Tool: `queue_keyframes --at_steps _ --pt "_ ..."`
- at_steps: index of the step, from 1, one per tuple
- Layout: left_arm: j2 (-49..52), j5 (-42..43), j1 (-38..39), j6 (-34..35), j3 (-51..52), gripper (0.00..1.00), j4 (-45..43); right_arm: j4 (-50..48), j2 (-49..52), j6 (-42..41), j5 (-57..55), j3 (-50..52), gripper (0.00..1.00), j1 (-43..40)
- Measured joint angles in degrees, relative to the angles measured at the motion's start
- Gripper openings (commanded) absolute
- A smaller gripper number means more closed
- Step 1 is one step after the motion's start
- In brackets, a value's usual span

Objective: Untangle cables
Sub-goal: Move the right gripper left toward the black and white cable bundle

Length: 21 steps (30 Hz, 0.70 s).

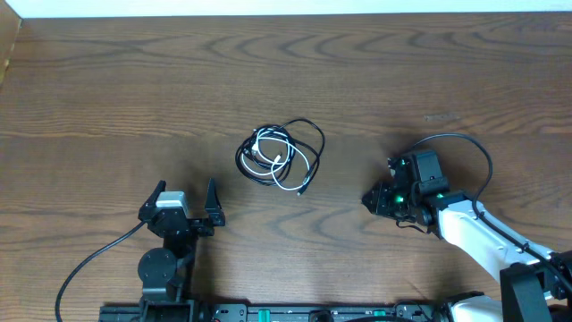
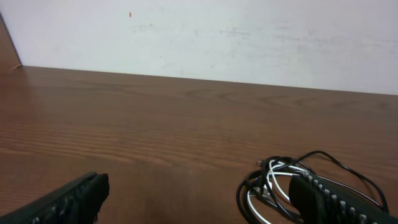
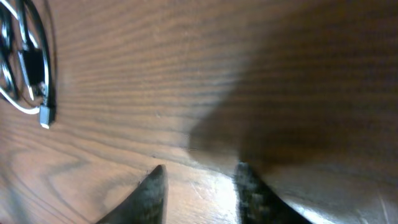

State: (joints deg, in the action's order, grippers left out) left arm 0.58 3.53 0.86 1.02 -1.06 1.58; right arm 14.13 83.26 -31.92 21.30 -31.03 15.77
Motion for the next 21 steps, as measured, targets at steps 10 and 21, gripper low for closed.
queue_keyframes --at_steps 10,21 --pt "0.0 0.0 0.0 0.0 0.0 0.98 0.0 -1.4 -0.8 0.4 0.1 -1.2 0.95 0.7" --pt "0.0 0.0 0.0 0.0 0.0 0.98 0.0 -1.8 -0.9 0.5 -5.4 -1.5 0.92 0.7"
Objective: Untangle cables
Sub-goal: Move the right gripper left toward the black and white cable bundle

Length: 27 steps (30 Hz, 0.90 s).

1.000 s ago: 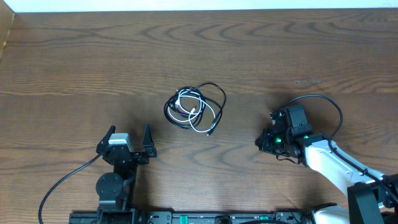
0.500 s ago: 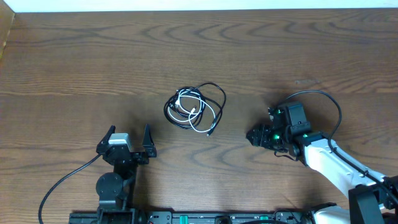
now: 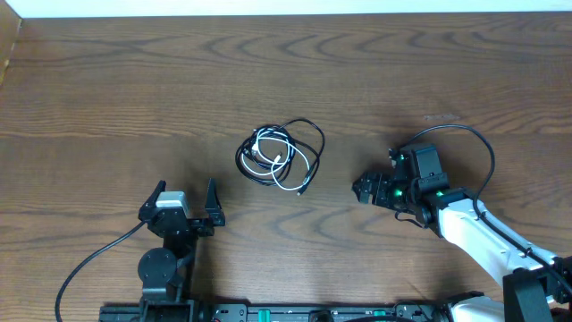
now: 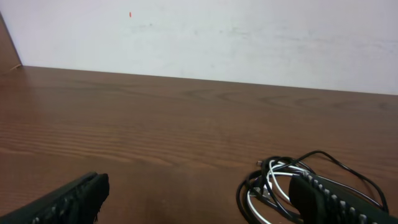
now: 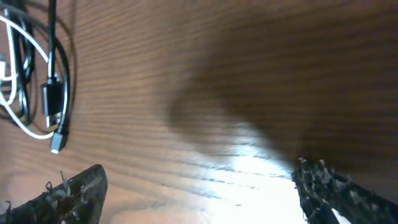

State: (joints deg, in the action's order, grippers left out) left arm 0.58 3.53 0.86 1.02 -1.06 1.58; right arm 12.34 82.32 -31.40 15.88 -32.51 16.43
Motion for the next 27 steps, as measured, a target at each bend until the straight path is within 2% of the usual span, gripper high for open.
queue_keyframes --at_steps 6,11,27 --pt "0.0 0.0 0.0 0.0 0.0 0.97 0.0 0.2 0.0 0.1 -2.3 0.0 0.80 0.0" --pt "0.0 0.0 0.0 0.0 0.0 0.98 0.0 0.4 0.1 0.0 -3.6 0.2 0.74 0.0" --pt "0.0 0.0 0.0 0.0 0.0 0.98 0.0 -0.8 -0.1 -2.0 -9.4 0.9 0.76 3.2"
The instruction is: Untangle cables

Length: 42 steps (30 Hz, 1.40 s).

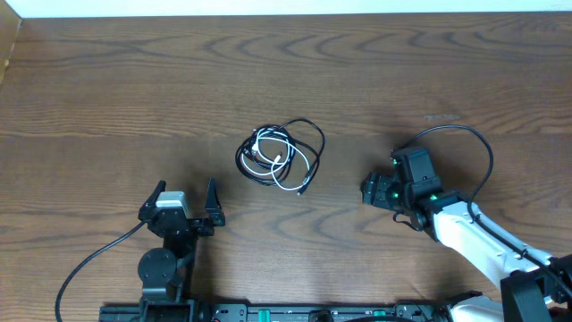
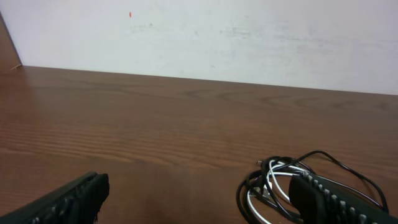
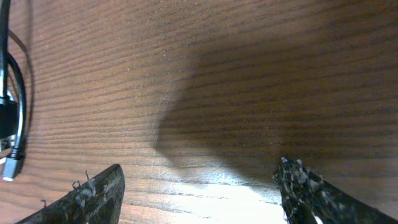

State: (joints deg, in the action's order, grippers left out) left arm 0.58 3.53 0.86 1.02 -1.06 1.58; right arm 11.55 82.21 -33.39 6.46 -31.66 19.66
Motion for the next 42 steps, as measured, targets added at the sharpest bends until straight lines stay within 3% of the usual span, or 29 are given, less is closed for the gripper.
queue_keyframes --at_steps 5,7,8,10,11,15,19,26,33,35,39,42 --pt "0.0 0.0 0.0 0.0 0.0 0.98 0.0 -1.0 0.0 -0.2 -3.7 0.5 0.71 2.4" --pt "0.0 0.0 0.0 0.0 0.0 0.98 0.0 -1.8 0.0 -0.2 -4.6 0.7 0.64 2.8" --pt "0.0 0.0 0.0 0.0 0.0 0.98 0.0 -2.3 0.1 -0.2 -4.8 0.9 0.52 2.9" --pt "0.0 0.0 0.0 0.0 0.0 0.98 0.0 -2.7 0.3 -0.3 -5.0 1.1 0.11 3.2" --pt "0.0 0.0 0.0 0.0 0.0 0.98 0.0 -2.7 0.5 -0.6 -5.0 1.3 0.01 3.5" --pt "0.0 0.0 0.0 0.0 0.0 0.98 0.0 -1.7 1.0 -1.0 -4.8 1.4 0.01 4.4" --pt "0.0 0.0 0.0 0.0 0.0 0.98 0.0 6.8 1.2 -0.9 -4.5 -1.9 0.01 4.6" --pt "0.0 0.0 0.0 0.0 0.0 0.98 0.0 27.7 2.0 1.2 -4.6 -21.9 0.01 5.0" --pt "0.0 0.0 0.0 0.0 0.0 0.98 0.0 29.0 2.0 1.8 -4.7 -32.9 0.02 10.4" --pt "0.0 0.0 0.0 0.0 0.0 0.98 0.0 28.0 2.0 1.8 -5.4 -32.9 0.15 12.4" --pt "0.0 0.0 0.0 0.0 0.0 0.98 0.0 25.7 2.7 2.3 -8.5 -32.9 0.29 15.7" --pt "0.0 0.0 0.0 0.0 0.0 0.98 0.0 23.3 5.3 2.3 -10.7 -32.9 0.53 17.7"
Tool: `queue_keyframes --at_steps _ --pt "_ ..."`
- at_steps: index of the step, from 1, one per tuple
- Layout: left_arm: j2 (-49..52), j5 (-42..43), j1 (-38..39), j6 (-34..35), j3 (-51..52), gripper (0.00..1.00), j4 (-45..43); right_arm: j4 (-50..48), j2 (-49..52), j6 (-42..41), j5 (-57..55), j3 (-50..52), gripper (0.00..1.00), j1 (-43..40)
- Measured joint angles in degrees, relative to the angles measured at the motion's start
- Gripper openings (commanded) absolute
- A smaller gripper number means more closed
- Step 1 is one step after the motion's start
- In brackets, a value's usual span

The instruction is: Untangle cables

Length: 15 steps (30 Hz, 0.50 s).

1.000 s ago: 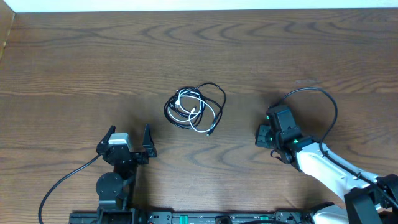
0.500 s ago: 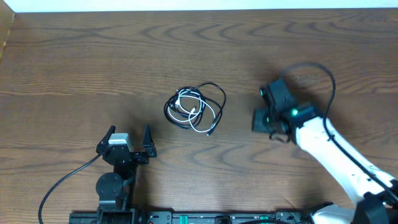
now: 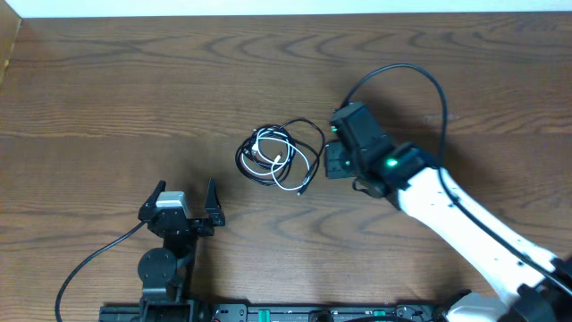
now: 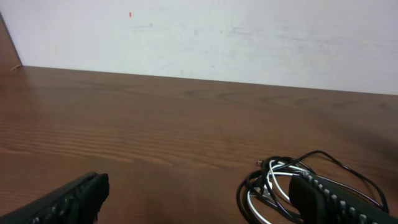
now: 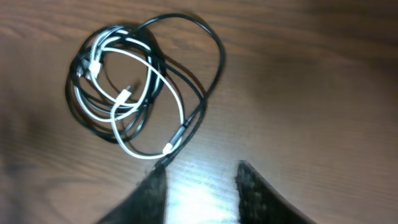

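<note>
A black cable and a white cable lie coiled together in one tangle (image 3: 279, 157) in the middle of the wooden table (image 3: 107, 80). My right gripper (image 3: 332, 166) hovers just right of the tangle. In the right wrist view the tangle (image 5: 134, 93) lies ahead of the right gripper (image 5: 199, 190), whose jaws are open with a modest gap and hold nothing; a black plug end (image 5: 180, 140) reaches toward its left finger. My left gripper (image 3: 185, 199) rests near the front edge, open wide. From the left wrist view the tangle (image 4: 280, 183) sits behind the left gripper's (image 4: 199, 208) right finger.
A pale wall (image 4: 217, 37) bounds the table's far side. The right arm's own black supply cable (image 3: 420, 76) arcs above the table behind the wrist. The left arm's lead (image 3: 89, 264) trails off at the front left.
My right arm has moved from the right side of the table up and left to the tangle's right edge, and its jaws stand closer together than before. The left arm and the cables are unchanged.
My right gripper first sat low at the right with a narrow gap. Then its jaws stood wide apart as it shifted slightly toward the cables. Now it hovers beside the tangle with a smaller gap. The left gripper stayed open in place, and the tangle has not moved.
</note>
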State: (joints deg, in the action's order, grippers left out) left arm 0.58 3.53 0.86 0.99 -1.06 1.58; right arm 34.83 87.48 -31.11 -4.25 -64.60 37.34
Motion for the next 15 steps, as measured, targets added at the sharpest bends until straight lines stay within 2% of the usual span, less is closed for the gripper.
queue_keyframes --at_steps 8,10,12,15 --pt "0.0 0.0 0.0 0.0 0.0 0.98 0.0 -2.4 9.5 0.3 -1.9 0.0 0.88 1.5" --pt "0.0 0.0 0.0 0.0 0.0 0.98 0.0 -3.1 11.2 1.0 -2.0 0.0 0.91 1.5" --pt "0.0 0.0 0.0 0.0 0.0 0.98 0.0 -3.9 12.7 2.3 -2.1 0.0 0.99 1.5" --pt "0.0 0.0 0.0 0.0 0.0 0.97 0.0 -4.5 14.7 5.1 -2.2 0.0 0.99 1.5"
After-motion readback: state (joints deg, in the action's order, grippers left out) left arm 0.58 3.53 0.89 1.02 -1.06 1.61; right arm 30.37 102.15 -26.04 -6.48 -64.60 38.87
